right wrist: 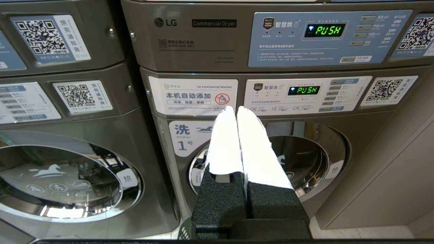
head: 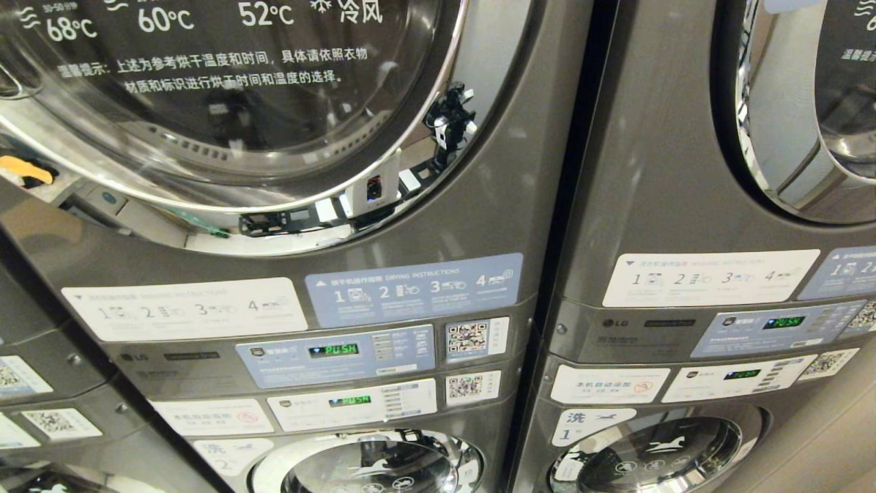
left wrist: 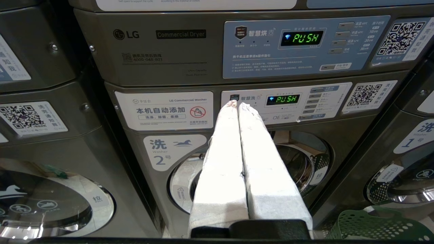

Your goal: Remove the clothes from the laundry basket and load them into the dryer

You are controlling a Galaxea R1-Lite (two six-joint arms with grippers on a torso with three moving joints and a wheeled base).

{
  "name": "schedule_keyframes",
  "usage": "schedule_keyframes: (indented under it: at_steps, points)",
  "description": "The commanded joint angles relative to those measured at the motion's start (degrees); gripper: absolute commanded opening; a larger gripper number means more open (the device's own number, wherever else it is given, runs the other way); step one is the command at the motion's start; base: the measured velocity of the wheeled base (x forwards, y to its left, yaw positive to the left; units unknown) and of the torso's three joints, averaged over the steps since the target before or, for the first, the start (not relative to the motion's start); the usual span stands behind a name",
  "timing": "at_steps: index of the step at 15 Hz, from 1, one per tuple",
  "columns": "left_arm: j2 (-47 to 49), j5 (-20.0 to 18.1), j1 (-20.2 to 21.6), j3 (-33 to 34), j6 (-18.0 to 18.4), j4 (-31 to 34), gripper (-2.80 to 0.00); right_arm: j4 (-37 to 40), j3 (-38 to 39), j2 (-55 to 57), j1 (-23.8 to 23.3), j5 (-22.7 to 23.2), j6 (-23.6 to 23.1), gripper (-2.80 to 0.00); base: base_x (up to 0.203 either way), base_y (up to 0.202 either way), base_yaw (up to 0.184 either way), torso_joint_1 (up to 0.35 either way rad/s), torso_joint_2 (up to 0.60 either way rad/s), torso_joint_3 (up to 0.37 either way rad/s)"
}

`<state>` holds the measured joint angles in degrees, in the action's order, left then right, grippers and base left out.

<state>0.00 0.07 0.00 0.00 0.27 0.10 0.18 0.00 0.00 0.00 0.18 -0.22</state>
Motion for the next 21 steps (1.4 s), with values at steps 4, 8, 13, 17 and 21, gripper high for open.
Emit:
schedule_keyframes:
  at_steps: [4, 8, 13, 17, 21]
  points:
    - [0.0, 0.01, 0.0, 0.09, 0.0, -0.01, -2.8, -0.01, 0.0, 0.0, 0.0, 0.08, -0.04, -2.8, 0.0, 0.0, 0.0, 0.0, 0.0, 0.0]
    - [0.01, 0.01, 0.0, 0.09, 0.0, -0.01, -2.8, -0.01, 0.0, 0.09, 0.0, 0.08, -0.04, -2.8, 0.0, 0.0, 0.0, 0.0, 0.0, 0.0]
    - [0.0, 0.01, 0.0, 0.09, 0.0, -0.01, -2.8, -0.01, 0.0, 0.0, 0.0, -0.01, -0.04, -2.8, 0.0, 0.0, 0.0, 0.0, 0.0, 0.0]
    - [0.0, 0.01, 0.0, 0.09, 0.0, -0.01, -2.8, -0.01, 0.0, 0.0, 0.0, -0.01, -0.04, -2.8, 0.0, 0.0, 0.0, 0.0, 0.0, 0.0]
    - [0.0, 0.01, 0.0, 0.09, 0.0, -0.01, -2.8, -0.01, 0.0, 0.0, 0.0, 0.08, -0.04, -2.8, 0.0, 0.0, 0.0, 0.0, 0.0, 0.0]
